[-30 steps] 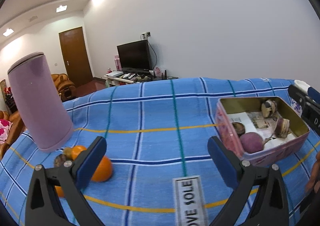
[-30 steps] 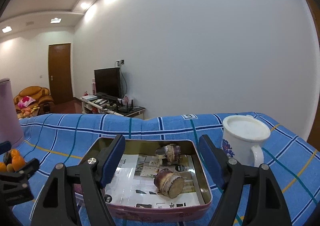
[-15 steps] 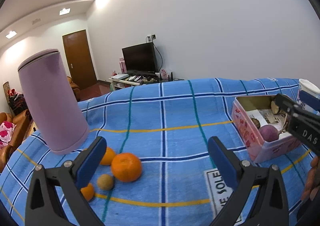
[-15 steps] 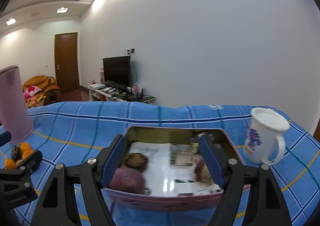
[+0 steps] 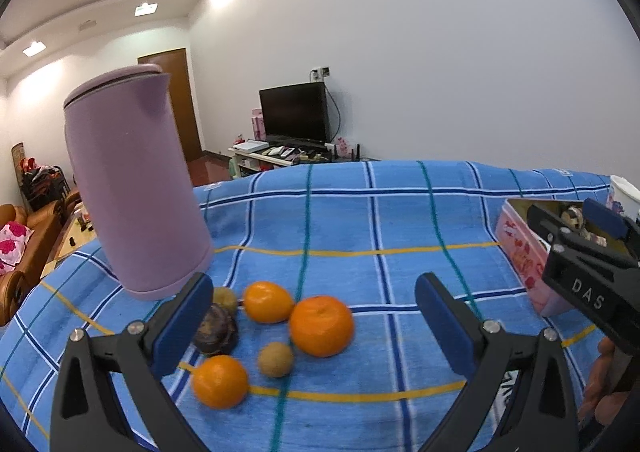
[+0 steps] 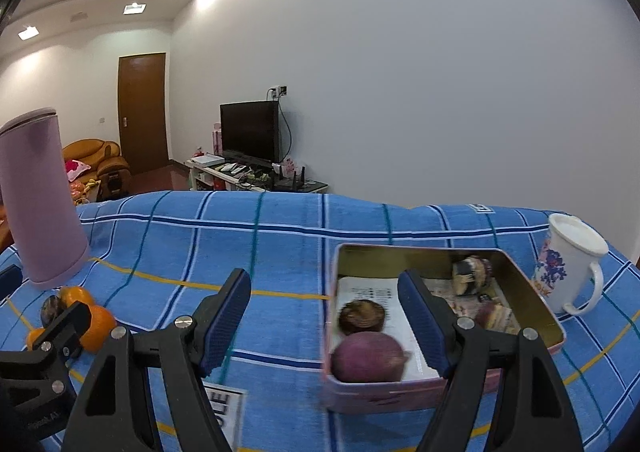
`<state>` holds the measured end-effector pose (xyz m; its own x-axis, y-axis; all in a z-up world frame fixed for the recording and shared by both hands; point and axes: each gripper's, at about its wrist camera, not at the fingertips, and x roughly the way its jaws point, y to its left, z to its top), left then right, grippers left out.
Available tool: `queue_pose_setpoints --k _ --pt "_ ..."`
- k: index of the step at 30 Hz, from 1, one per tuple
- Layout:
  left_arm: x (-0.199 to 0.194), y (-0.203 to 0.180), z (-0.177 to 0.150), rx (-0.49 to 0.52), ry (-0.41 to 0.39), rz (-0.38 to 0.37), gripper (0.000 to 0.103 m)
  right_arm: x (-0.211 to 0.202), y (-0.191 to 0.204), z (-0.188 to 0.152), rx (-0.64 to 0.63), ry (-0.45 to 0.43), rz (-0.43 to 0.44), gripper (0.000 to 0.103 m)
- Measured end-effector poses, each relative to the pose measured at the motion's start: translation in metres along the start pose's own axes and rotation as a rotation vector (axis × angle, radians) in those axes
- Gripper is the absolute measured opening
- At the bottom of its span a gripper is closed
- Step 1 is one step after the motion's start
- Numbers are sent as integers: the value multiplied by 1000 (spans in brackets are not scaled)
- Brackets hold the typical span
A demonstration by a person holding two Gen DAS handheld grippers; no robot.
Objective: Organize fruits
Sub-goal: 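Move both grippers back toward the oranges beside the pink kettle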
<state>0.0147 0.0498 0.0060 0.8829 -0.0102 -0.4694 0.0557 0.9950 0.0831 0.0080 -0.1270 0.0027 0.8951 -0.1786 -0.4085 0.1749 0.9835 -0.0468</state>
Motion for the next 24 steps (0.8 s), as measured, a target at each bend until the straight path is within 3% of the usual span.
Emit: queue_pose_setpoints --k 24 --pt "23 66 -1 -27 83 118 103 28 80 4 -7 141 190 77"
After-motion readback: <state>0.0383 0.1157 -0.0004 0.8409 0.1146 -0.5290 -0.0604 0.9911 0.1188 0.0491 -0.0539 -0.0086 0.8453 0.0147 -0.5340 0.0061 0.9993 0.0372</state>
